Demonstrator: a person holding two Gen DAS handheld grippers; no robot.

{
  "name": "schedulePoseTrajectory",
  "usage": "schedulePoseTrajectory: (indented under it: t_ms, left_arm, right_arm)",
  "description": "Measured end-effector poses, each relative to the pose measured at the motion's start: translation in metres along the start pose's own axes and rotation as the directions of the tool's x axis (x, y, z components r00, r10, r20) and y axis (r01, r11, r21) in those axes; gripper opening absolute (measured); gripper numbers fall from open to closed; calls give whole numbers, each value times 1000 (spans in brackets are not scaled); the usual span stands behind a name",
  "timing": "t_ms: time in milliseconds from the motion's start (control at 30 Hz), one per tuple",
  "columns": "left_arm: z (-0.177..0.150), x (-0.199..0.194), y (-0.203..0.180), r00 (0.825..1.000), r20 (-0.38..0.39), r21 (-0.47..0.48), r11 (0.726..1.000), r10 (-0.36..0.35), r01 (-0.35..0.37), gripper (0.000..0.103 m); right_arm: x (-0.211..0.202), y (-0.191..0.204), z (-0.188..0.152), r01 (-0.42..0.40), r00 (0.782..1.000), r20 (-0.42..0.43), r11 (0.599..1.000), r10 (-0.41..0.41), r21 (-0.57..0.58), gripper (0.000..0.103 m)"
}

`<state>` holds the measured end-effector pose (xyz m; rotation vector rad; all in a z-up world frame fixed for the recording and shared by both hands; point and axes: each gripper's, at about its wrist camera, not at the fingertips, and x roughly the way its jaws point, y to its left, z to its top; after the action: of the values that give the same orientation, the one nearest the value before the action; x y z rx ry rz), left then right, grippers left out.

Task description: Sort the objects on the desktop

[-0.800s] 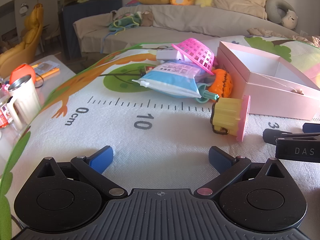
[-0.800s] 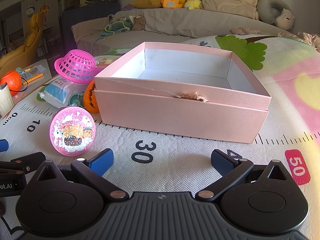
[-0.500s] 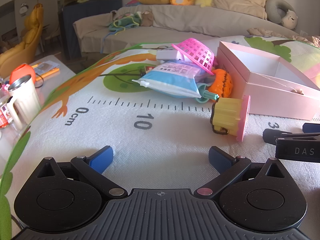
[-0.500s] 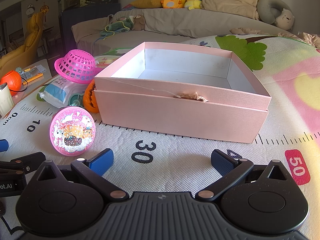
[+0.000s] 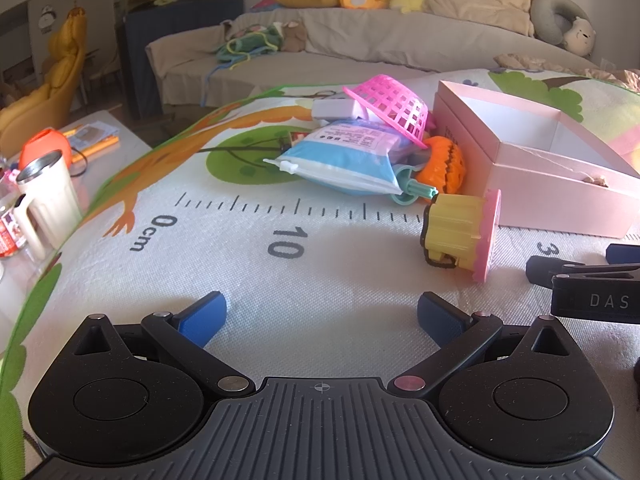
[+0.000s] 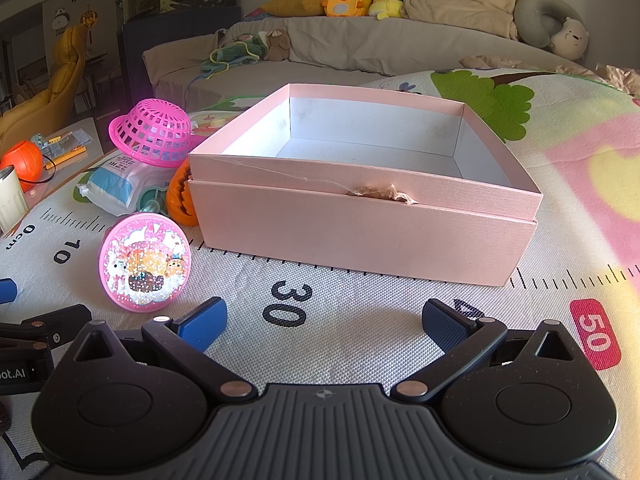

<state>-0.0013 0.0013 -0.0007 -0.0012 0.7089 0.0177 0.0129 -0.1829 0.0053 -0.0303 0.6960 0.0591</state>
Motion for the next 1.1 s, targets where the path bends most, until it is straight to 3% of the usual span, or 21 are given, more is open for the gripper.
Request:
schedulePoseTrajectory:
  t_ms: [333, 567, 667, 733, 767, 900, 967, 1000, 1100]
  left_arm:
    - [5, 2, 1, 999, -37, 9, 1000, -22, 22, 103]
    - [8, 2, 3, 998, -56, 28, 999, -40, 41, 103]
    - [16, 1, 12, 998, -51, 23, 999, -31, 32, 103]
    - [26, -1, 23, 1000, -17, 10, 1000, 11, -11, 103]
    - [31, -3, 30, 999, 3, 1, 999, 33, -33, 103]
    - [53, -9, 55, 995, 62, -47, 996, 80, -77, 103]
    - [60, -11, 65, 994, 74, -67, 995, 84, -79, 103]
    - [63, -12, 69, 993, 79, -72, 994, 84, -78, 103]
    - [66, -12, 75, 993, 92, -76, 995, 69, -62, 103]
  right_arm:
    - [-17, 4, -11, 10, 999, -48, 1000, -9, 11, 103]
    - [-35, 0, -20, -31, 994, -103, 999, 29, -17, 103]
    - [-36, 4, -13, -87, 984, -163, 993, 73, -81, 103]
    - [-36, 11, -5, -176, 963, -229, 975, 142, -136, 103]
    - [-39, 17, 0, -214, 959, -225, 963, 175, -162, 103]
    - [-46, 52, 12, -220, 975, -88, 920, 202, -324, 103]
    - [-38, 70, 18, -227, 974, -74, 887, 216, -403, 103]
    - [-32, 77, 20, -233, 972, -73, 877, 224, -419, 101]
    - [-13, 84, 29, -272, 962, -96, 880, 255, -389, 72]
